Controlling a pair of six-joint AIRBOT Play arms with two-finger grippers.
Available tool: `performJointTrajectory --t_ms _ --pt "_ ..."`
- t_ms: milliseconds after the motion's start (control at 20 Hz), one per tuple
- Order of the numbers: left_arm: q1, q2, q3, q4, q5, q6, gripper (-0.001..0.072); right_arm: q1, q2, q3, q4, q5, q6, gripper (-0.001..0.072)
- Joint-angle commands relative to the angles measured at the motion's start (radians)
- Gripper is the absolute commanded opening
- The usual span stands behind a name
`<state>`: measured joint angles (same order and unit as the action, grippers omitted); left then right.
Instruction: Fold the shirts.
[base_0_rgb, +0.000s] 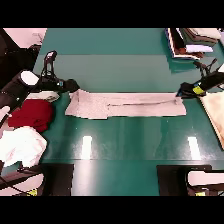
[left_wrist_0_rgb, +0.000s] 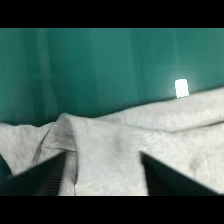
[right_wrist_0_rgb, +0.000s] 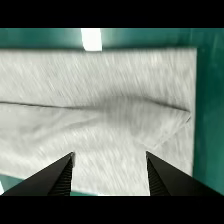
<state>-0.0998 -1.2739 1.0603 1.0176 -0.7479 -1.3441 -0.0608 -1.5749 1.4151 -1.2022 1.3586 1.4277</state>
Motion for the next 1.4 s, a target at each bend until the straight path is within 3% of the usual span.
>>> performJointTrajectory --t_ms 0,150,200,250,300,500,600,900,950,1050,1150,1350 --pt "0.0 -0.011 0.048 0.002 0.002 -0.01 0.0613 -0.033 -0.078 0.095 0.111 0.008 -0.016 0.0513" --pt "0.0 -0.011 0.119 0.003 -0.142 -0.01 0.0609 -0.1 -0.046 0.063 0.106 0.073 -0.099 0.051" --pt "0.0 -0.011 0.13 0.001 -0.183 -0.009 0.0434 -0.132 -0.033 0.036 0.108 0.087 -0.124 0.051" --pt "0.0 -0.011 0.13 0.0 -0.208 -0.009 0.0177 -0.169 -0.027 0.008 0.108 0.101 -0.15 0.0509" --pt "0.0 -0.012 0.129 0.0 -0.224 -0.006 0.0033 -0.205 -0.028 -0.018 0.11 0.116 -0.169 0.0509" --pt "0.0 -0.014 0.125 -0.001 -0.246 -0.01 0.0031 -0.319 -0.087 -0.103 0.12 0.137 -0.24 0.051" --pt "0.0 -0.024 0.125 -0.002 -0.282 -0.01 0.0024 -0.34 -0.125 -0.123 0.196 0.134 -0.286 0.0509" --pt "-0.022 -0.083 0.125 -0.074 -0.314 -0.009 0.0024 -0.282 -0.207 -0.126 0.334 0.083 -0.338 0.0506" --pt "-0.04 -0.092 0.126 -0.082 -0.312 -0.009 0.0024 -0.265 -0.213 -0.126 0.347 0.075 -0.339 0.0455" --pt "-0.089 -0.117 0.126 -0.086 -0.302 -0.01 0.0024 -0.243 -0.223 -0.126 0.346 0.065 -0.339 0.0274" --pt "-0.142 -0.159 0.136 -0.122 -0.295 -0.01 0.0024 -0.229 -0.221 -0.124 0.354 0.093 -0.358 0.0038" --pt "-0.265 -0.301 0.296 -0.147 -0.271 -0.01 0.0024 -0.225 -0.145 -0.125 0.4 0.165 -0.355 0.0017"
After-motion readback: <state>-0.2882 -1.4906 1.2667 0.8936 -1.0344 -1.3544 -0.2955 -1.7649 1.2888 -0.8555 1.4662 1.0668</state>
